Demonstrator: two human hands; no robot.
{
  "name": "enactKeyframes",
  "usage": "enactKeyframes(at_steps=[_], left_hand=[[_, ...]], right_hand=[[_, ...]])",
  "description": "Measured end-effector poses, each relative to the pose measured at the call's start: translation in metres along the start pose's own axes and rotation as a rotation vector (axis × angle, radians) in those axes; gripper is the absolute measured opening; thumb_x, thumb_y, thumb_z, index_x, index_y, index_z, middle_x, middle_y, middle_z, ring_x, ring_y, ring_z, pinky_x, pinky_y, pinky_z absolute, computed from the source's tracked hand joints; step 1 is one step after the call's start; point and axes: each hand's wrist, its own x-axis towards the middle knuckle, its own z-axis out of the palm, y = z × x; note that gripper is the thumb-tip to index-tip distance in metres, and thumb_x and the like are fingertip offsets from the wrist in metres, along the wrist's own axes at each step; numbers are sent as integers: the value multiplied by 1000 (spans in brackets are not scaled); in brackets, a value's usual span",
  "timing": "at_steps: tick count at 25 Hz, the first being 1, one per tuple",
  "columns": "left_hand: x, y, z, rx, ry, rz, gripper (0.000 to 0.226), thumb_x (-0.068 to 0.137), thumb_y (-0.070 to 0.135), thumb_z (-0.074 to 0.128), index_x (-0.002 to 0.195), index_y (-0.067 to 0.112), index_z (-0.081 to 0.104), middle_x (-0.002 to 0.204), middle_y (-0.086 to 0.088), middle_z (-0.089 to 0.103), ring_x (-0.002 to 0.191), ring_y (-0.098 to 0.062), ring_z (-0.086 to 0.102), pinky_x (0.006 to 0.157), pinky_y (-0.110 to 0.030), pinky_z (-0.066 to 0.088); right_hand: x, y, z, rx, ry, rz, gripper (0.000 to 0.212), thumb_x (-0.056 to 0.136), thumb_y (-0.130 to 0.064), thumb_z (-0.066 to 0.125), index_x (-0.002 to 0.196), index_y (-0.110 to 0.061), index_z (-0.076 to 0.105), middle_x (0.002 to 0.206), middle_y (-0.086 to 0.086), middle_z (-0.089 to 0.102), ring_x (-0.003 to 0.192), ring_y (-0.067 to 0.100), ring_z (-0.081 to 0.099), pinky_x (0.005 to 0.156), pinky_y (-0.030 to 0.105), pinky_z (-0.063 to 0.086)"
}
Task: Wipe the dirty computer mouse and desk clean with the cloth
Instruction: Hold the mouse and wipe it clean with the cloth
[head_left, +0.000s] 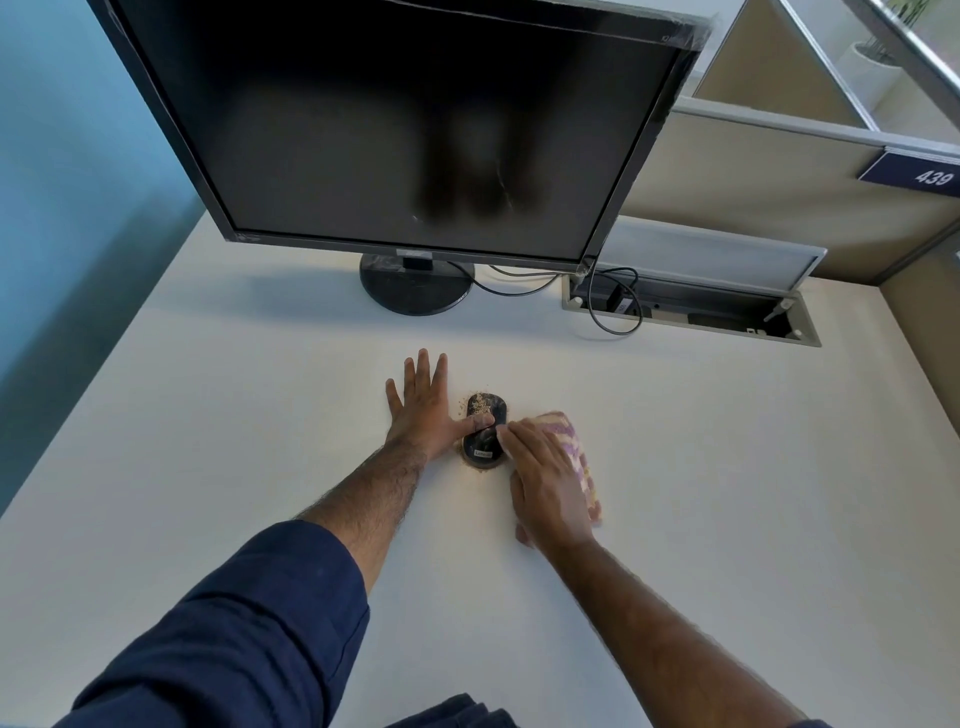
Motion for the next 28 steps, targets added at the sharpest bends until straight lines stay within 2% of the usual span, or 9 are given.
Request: enactKeyframes(at_steps=[3, 6, 10, 12, 15, 19, 23, 25, 28], left_hand=[[1, -1, 0, 9, 5, 1, 124, 77, 87, 51, 161, 25, -15, 167, -4, -27, 153, -23, -27, 122, -55, -14], [1, 0, 0, 11, 9, 5, 123, 78, 86, 52, 161, 25, -16, 167, -4, -27, 153, -23, -27, 122, -55, -15], [1, 0, -1, 13, 5, 4, 121, 80, 83, 54, 161, 25, -14, 168, -4, -27, 153, -24, -26, 122, -55, -14], [0, 1, -2, 11, 1, 0, 122, 80, 83, 54, 161, 25, -14, 168, -4, -26, 153, -24, -26, 122, -55, -14], [-1, 2, -2, 14, 0, -5, 123, 78, 85, 54, 161, 25, -14, 168, -5, -26, 154, -24, -26, 122, -55, -13], [0, 3, -3, 24, 10, 2, 124, 77, 85, 53, 161, 24, -14, 168, -5, -25, 154, -25, -25, 121, -55, -13], [0, 3, -3, 45, 6, 1, 122, 80, 83, 54, 161, 22, -14, 168, -6, -26, 154, -25, -25, 122, -56, -12], [0, 3, -3, 40, 5, -2, 122, 80, 83, 54, 161, 22, -14, 168, -6, -26, 154, -25, -25, 122, -56, -13], [-2, 4, -5, 32, 20, -4, 126, 77, 86, 53, 161, 21, -14, 168, -6, -26, 154, -25, -26, 121, -57, -13]], right_hand=[[6, -8, 8, -12, -31, -34, 46, 87, 11, 63, 132, 3, 62, 135, 19, 62, 130, 35, 56, 113, 46, 41], [-11, -11, 17, -38, -73, -140, 43, 93, 3, 52, 136, 2, 59, 140, 17, 59, 134, 33, 53, 116, 41, 36], [-37, -7, 19, -90, -126, -300, 37, 93, 0, 62, 130, 1, 64, 135, 17, 64, 130, 32, 57, 110, 45, 45], [-32, -6, 13, -47, -93, -224, 39, 91, 3, 59, 130, 0, 64, 134, 15, 64, 127, 32, 59, 109, 46, 46], [-13, -11, 5, -7, -41, -30, 49, 87, 9, 61, 135, 1, 60, 139, 17, 60, 132, 32, 53, 115, 43, 38], [-2, -22, 6, -15, -69, -74, 44, 88, 8, 64, 131, 3, 62, 135, 17, 63, 131, 33, 56, 113, 42, 41], [-8, -11, 2, 26, -107, -60, 34, 85, 2, 62, 115, -7, 75, 123, 7, 72, 119, 27, 63, 100, 42, 53], [-10, -7, -1, 30, -96, -24, 33, 84, -1, 58, 109, -10, 77, 118, 4, 73, 116, 25, 65, 99, 40, 54], [-6, -4, -2, 32, -65, 15, 35, 83, -1, 56, 110, -11, 77, 118, 2, 73, 115, 22, 64, 100, 31, 49]])
